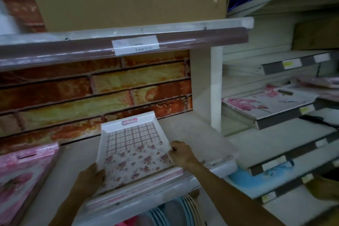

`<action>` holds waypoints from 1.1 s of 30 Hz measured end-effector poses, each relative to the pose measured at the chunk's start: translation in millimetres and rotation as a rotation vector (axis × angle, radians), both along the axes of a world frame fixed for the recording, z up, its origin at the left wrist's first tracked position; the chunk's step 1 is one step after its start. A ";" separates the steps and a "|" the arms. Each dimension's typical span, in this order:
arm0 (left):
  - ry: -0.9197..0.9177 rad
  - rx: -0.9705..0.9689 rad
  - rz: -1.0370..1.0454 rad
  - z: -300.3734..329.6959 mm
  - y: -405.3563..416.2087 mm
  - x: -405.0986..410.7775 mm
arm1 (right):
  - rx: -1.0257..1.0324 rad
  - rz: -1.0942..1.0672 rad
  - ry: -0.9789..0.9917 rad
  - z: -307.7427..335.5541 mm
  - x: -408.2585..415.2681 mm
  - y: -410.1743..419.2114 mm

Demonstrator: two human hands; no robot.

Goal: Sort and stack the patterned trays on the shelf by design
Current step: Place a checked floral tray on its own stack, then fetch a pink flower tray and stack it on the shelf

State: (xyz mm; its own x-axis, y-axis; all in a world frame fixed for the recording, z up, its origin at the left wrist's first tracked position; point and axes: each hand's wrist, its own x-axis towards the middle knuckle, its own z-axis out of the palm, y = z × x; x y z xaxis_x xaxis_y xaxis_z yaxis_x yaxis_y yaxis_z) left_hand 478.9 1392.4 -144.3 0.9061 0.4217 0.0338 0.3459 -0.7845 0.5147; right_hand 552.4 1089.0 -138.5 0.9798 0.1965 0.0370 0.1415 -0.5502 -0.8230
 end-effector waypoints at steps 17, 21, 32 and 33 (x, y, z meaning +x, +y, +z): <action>-0.511 -0.337 -0.474 70.5 -212.7 9.6 | 0.446 -0.251 -0.402 119.2 -37.8 -236.2; -0.517 -0.522 -0.615 79.6 -313.8 20.5 | 0.452 -0.324 -0.428 125.7 -64.1 -320.4; -0.421 -0.712 -0.940 66.6 -555.1 47.4 | 0.339 -0.551 -0.442 108.2 -117.5 -537.5; -0.412 -0.710 -0.956 66.2 -571.3 50.9 | 0.329 -0.569 -0.443 107.2 -119.3 -552.0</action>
